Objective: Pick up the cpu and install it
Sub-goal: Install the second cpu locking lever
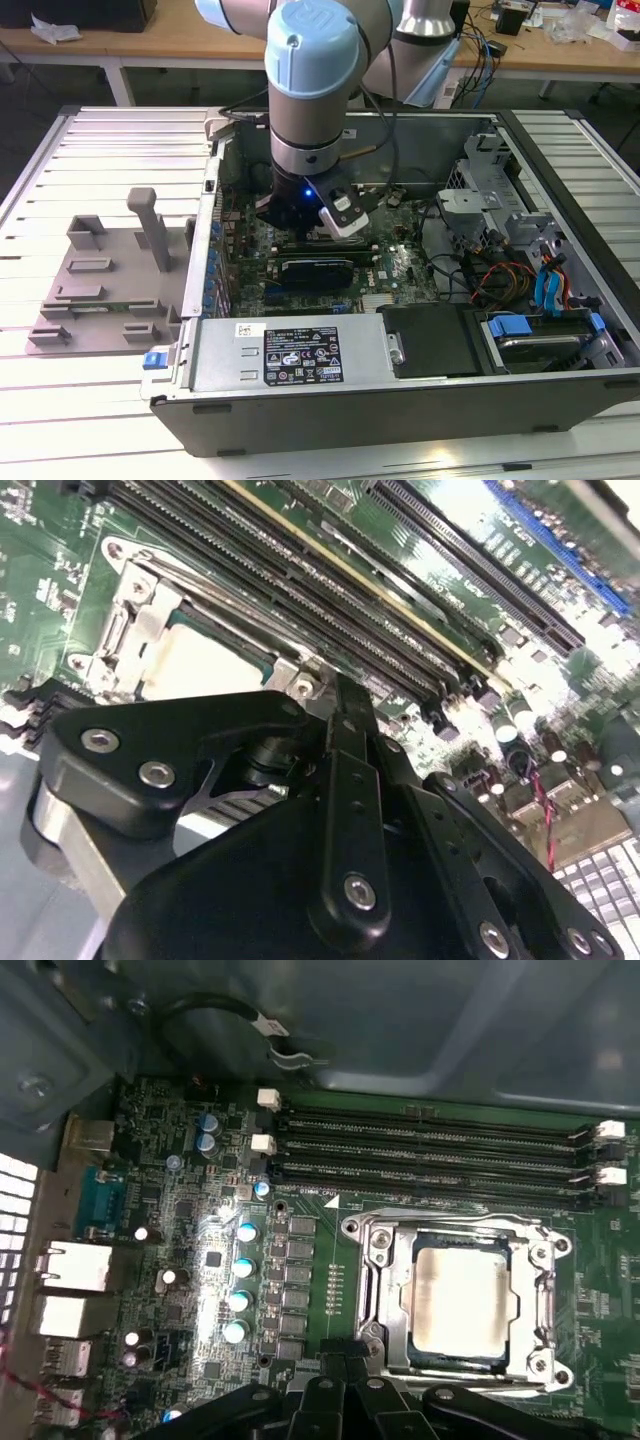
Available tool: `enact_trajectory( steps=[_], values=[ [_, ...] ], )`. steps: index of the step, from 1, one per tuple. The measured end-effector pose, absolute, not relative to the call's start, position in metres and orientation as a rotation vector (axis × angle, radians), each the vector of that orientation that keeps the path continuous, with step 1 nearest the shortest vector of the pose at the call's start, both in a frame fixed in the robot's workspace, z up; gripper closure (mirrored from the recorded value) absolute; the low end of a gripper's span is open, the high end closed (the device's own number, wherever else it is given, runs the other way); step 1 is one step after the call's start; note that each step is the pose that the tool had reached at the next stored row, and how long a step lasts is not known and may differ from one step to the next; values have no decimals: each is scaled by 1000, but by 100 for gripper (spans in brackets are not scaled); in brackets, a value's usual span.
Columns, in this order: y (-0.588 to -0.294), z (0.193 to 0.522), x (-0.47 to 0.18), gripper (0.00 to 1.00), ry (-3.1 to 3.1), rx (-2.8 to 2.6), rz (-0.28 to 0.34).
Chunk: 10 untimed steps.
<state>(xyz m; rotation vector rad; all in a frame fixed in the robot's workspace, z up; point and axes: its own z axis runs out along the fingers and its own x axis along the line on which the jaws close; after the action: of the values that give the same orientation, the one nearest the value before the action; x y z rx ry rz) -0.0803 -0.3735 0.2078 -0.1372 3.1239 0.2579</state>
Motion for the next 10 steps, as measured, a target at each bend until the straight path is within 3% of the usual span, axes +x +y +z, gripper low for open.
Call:
enact_trajectory(
  steps=[5,10],
  values=[
    [-373,213,-71,89,3130,-137,248],
    [-357,213,-30,89,3172,-134,171]
  ],
)
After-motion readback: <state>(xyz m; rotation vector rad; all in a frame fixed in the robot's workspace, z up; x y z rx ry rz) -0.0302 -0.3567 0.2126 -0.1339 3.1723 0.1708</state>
